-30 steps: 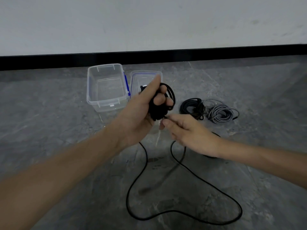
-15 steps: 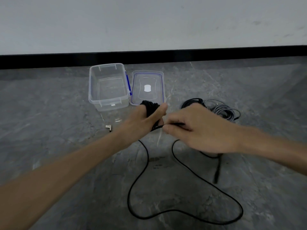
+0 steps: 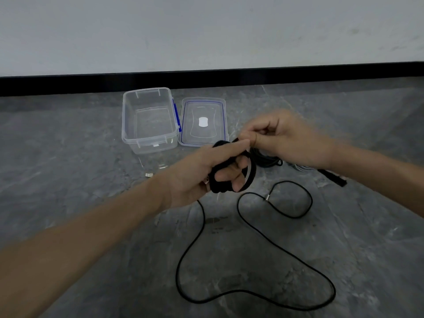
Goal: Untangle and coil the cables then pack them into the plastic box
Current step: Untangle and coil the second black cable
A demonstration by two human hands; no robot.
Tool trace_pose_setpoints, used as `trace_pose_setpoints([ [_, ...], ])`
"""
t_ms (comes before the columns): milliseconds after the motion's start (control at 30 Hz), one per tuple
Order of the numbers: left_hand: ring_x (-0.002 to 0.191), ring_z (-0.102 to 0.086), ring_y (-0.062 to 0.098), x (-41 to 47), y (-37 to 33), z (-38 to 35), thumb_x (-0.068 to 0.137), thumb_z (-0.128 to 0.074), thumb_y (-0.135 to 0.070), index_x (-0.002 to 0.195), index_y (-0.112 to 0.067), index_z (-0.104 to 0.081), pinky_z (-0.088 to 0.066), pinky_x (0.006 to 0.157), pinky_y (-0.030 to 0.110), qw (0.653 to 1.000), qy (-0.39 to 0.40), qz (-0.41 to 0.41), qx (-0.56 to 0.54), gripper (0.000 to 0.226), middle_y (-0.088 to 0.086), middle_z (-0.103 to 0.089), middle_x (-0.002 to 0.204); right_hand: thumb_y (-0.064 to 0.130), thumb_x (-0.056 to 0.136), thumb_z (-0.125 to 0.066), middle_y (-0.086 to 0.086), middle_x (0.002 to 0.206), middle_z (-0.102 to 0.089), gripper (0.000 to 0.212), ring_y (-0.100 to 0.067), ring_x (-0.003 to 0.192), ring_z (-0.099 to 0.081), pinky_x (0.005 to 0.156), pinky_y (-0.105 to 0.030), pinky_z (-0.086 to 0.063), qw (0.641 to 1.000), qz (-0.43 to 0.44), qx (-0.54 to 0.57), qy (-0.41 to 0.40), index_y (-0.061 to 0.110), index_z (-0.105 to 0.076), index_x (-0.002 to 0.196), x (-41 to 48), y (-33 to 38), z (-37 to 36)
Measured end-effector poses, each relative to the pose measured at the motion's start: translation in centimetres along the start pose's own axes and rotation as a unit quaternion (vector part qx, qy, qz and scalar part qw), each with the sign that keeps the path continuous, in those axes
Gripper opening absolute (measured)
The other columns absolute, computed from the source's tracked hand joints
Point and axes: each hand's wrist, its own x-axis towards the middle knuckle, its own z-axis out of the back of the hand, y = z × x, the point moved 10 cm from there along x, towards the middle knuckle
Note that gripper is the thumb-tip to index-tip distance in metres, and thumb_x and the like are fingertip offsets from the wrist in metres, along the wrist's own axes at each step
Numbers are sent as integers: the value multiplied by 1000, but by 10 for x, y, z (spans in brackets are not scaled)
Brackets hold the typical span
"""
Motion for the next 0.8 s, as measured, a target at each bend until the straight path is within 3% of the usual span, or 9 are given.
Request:
trace_pose_setpoints([
  [67,49,-50,11,-1,0,-1,90,-53,-35,61,-20,-57,-46,61,19,998,13,5,-56,33,-10,-33,37,30,92,-49,8,57,-48,24,0,49,-39,48,-11,-32,1000,-10,2,-6,18,-67,81,-2,-6,-5],
  [167,46,-47,11,-3,-4,-3,84,-51,-27,54,-21,-58,-46,60,19,990,36,-2,-138,31,-12,-34,34,37,100,-40,0,65,-43,41,-5,56,-40,54,-20,-35,998,-58,30,2,3,-59,86,-5,-21,-15],
  [233,44,-46,10,-4,-11,-7,82,-53,-24,53,-19,-57,-49,59,18,982,47,-11,-184,30,-11,-35,32,53,97,-34,-6,72,-43,55,-8,56,-38,53,-27,-28,984,-135,113,9,3,-56,91,-10,-37,-24],
  [300,42,-46,10,-3,-13,-6,82,-50,-22,51,-17,-55,-51,59,18,976,41,-13,-212,32,-10,-34,31,70,83,-38,-9,79,-43,63,-7,53,-29,51,-30,-15,955,-177,233,39,13,-62,94,-15,-41,-38],
  [400,46,-48,8,-3,-11,-1,82,-52,-25,52,-21,-57,-48,61,18,980,41,-9,-195,31,-12,-37,33,79,70,-53,-9,89,-47,58,-10,55,-20,49,-27,-12,944,-138,283,100,27,-69,90,-17,-27,-50],
  [533,48,-49,6,-4,-8,-4,86,-48,-29,56,-21,-58,-44,69,20,977,52,0,-205,33,-13,-39,34,68,71,-53,-1,80,-50,37,-14,58,-15,48,-25,-11,944,-127,286,109,40,-72,82,-22,-18,-50],
  [700,51,-53,4,0,-15,-6,90,-51,-34,60,-19,-56,-49,69,18,978,20,-6,-207,33,-13,-40,37,62,75,-52,-11,97,-43,30,-17,59,-14,49,-28,-10,951,-134,269,69,40,-73,80,-19,-19,-38],
  [800,54,-54,4,4,-19,-2,83,-52,-37,66,-18,-53,-47,71,18,984,-8,-13,-179,25,-13,-43,41,58,81,-58,-7,84,-50,26,-15,59,-13,49,-27,-9,944,-144,290,67,36,-72,78,-18,-24,-35],
])
